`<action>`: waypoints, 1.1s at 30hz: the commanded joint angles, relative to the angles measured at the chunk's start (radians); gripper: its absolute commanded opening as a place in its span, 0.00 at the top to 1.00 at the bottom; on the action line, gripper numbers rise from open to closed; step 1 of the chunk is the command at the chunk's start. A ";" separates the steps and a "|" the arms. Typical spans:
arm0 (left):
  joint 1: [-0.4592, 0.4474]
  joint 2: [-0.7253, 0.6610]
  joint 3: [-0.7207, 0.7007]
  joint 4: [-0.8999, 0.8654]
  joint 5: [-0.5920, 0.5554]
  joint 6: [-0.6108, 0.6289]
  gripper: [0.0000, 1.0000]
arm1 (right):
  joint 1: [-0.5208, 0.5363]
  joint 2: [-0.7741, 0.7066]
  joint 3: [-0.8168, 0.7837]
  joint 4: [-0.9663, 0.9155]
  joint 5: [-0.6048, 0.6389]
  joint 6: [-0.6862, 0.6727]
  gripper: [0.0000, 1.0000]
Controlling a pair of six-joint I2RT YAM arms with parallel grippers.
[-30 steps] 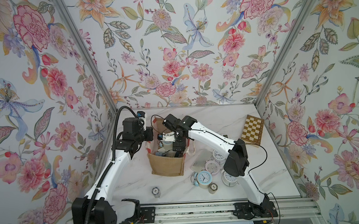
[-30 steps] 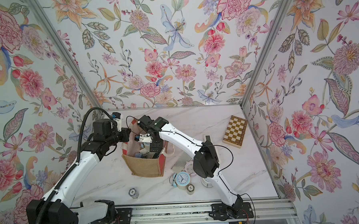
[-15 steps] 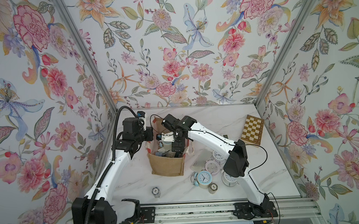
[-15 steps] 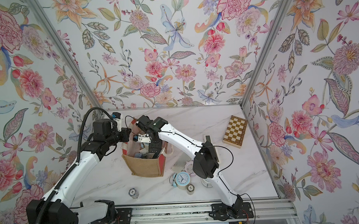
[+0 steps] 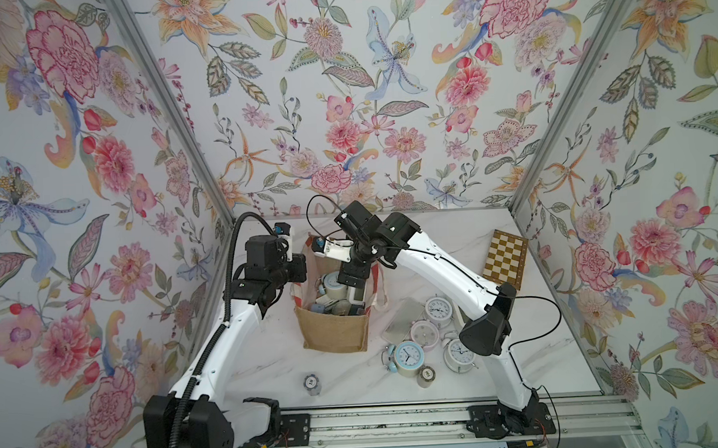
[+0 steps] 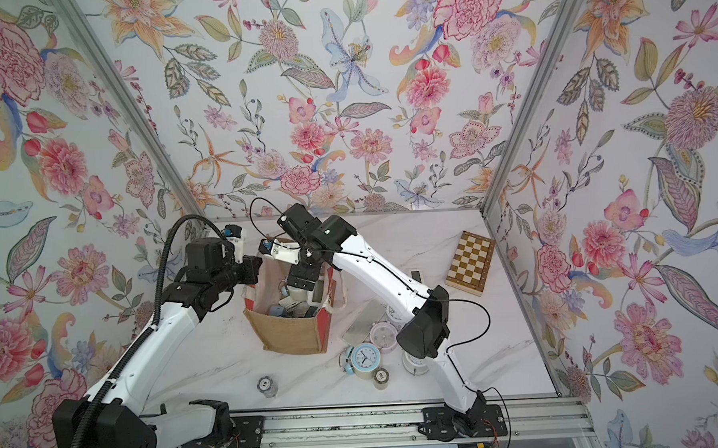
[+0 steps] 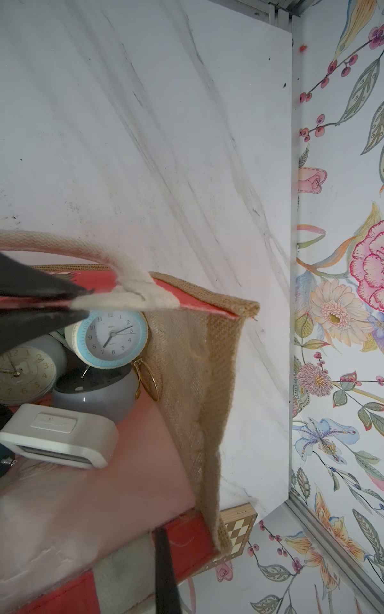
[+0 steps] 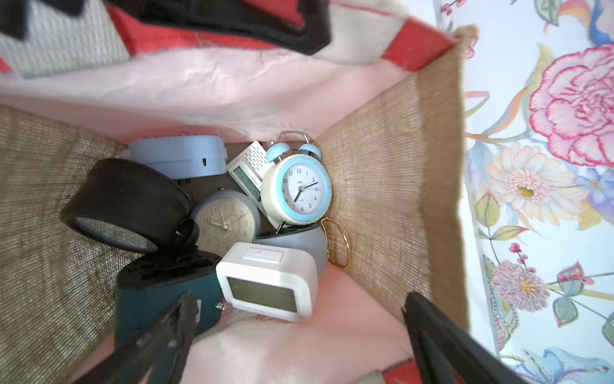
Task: Put the alarm clock into the canvas bag
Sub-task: Place the alarm at the canvas bag, then pick up the alarm from the center of the board.
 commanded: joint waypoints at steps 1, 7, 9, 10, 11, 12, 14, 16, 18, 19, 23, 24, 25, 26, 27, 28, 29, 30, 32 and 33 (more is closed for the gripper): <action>-0.007 -0.003 0.017 -0.013 0.003 0.012 0.89 | -0.036 -0.052 0.024 0.029 -0.045 0.095 0.01; -0.005 -0.002 0.017 -0.012 0.003 0.012 0.89 | -0.125 -0.132 -0.020 0.088 -0.039 0.201 0.01; -0.007 -0.002 0.015 -0.010 0.002 0.012 0.89 | -0.157 -0.173 -0.075 0.126 -0.033 0.231 0.01; -0.007 -0.002 0.014 -0.009 0.002 0.012 0.89 | -0.173 -0.194 -0.109 0.145 -0.032 0.242 0.01; -0.007 -0.002 0.014 -0.008 0.002 0.012 0.89 | -0.191 -0.219 -0.149 0.168 -0.031 0.254 0.01; -0.007 -0.001 0.014 -0.009 0.002 0.011 0.89 | -0.211 -0.245 -0.190 0.191 -0.029 0.265 0.01; -0.006 0.001 0.015 -0.009 0.002 0.012 0.89 | -0.244 -0.287 -0.261 0.228 -0.019 0.286 0.01; -0.007 0.000 0.015 -0.009 0.002 0.012 0.89 | -0.292 -0.332 -0.337 0.262 -0.010 0.309 0.01; -0.007 0.001 0.016 -0.009 0.002 0.012 0.89 | -0.324 -0.366 -0.406 0.286 -0.004 0.329 0.01; -0.006 0.003 0.017 -0.010 0.001 0.012 0.89 | -0.343 -0.384 -0.444 0.299 -0.002 0.340 0.01; -0.007 0.008 0.019 -0.009 0.003 0.012 0.89 | -0.425 -0.444 -0.593 0.351 -0.012 0.406 0.01; -0.007 0.010 0.019 -0.009 0.002 0.012 0.89 | -0.449 -0.452 -0.622 0.355 -0.016 0.433 0.01; -0.007 0.012 0.021 -0.009 0.004 0.012 0.89 | -0.476 -0.455 -0.651 0.358 -0.025 0.461 0.01; -0.007 0.014 0.022 -0.009 0.004 0.012 0.89 | -0.501 -0.457 -0.676 0.357 -0.038 0.488 0.00; -0.007 0.015 0.023 -0.010 0.005 0.012 0.89 | -0.526 -0.458 -0.706 0.358 -0.052 0.514 0.01; -0.007 0.015 0.022 -0.011 0.003 0.013 0.89 | -0.547 -0.459 -0.734 0.359 -0.067 0.531 0.01; -0.007 0.017 0.025 -0.010 0.003 0.013 0.89 | -0.570 -0.460 -0.768 0.366 -0.081 0.548 0.02; -0.007 0.018 0.025 -0.011 0.004 0.012 0.89 | -0.591 -0.458 -0.799 0.368 -0.094 0.566 0.02; -0.007 0.020 0.026 -0.010 0.004 0.012 0.89 | -0.624 -0.447 -0.847 0.369 -0.125 0.582 0.05; -0.007 0.020 0.027 -0.010 0.004 0.012 0.89 | -0.641 -0.441 -0.873 0.378 -0.137 0.586 0.06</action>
